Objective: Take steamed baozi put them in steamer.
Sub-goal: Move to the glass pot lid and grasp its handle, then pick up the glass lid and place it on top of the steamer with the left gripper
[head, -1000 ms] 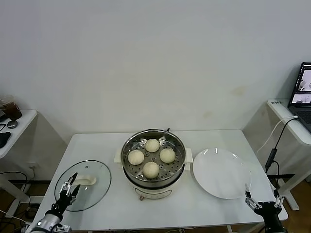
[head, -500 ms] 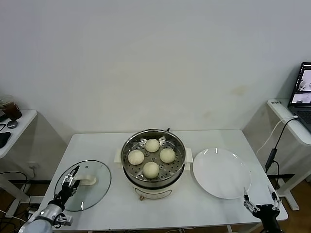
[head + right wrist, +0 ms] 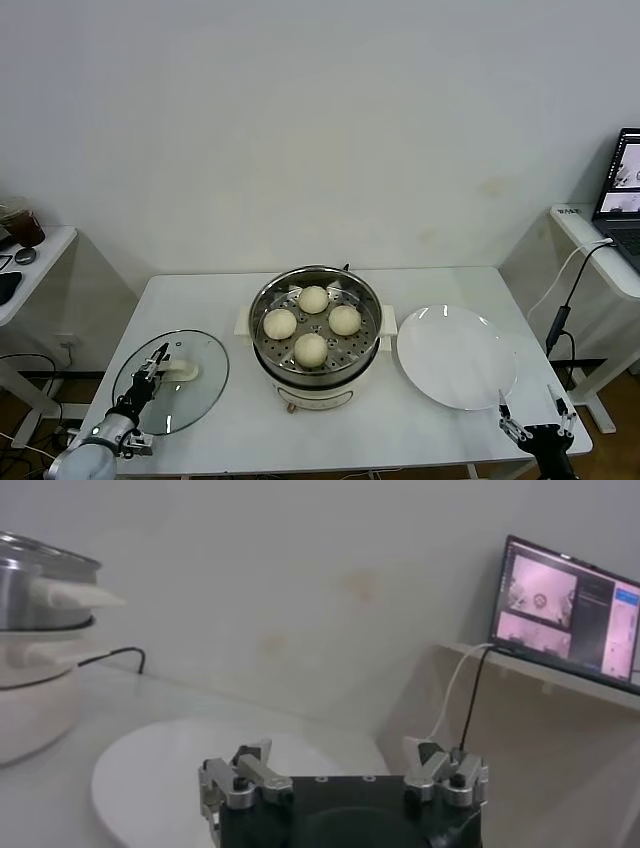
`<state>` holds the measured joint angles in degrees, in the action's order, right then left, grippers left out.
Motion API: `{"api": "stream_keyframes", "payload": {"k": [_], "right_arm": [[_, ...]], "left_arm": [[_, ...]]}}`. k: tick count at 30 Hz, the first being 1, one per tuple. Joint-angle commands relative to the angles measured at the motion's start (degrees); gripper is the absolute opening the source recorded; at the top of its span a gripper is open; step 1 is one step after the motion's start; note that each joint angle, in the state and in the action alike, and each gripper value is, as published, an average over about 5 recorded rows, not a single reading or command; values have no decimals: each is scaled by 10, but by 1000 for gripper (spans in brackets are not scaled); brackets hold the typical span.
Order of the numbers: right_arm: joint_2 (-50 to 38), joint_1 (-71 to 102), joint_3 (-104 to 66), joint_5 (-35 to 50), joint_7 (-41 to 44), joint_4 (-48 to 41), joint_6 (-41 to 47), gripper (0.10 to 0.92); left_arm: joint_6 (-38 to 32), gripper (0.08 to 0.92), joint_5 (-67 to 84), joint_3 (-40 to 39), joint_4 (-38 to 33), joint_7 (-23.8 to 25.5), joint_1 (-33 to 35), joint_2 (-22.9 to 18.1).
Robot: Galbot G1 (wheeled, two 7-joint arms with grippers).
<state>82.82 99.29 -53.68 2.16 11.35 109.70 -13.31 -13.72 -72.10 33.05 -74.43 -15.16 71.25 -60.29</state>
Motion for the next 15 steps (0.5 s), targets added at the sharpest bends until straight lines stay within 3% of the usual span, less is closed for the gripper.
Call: {"api": "stream_keyframes", "payload": {"k": [1, 8, 15], "right_arm": [[1, 2, 11, -9, 0, 1, -5, 823], [-1, 4, 23, -20, 5, 3, -16, 823], [-8, 4, 44, -25, 11, 4, -22, 823]], "left_arm": [[3, 377, 69, -1, -5, -9, 1, 0], [80, 194, 130, 3, -125, -20, 77, 21], [222, 177, 183, 45, -348, 15, 204, 55]]}}
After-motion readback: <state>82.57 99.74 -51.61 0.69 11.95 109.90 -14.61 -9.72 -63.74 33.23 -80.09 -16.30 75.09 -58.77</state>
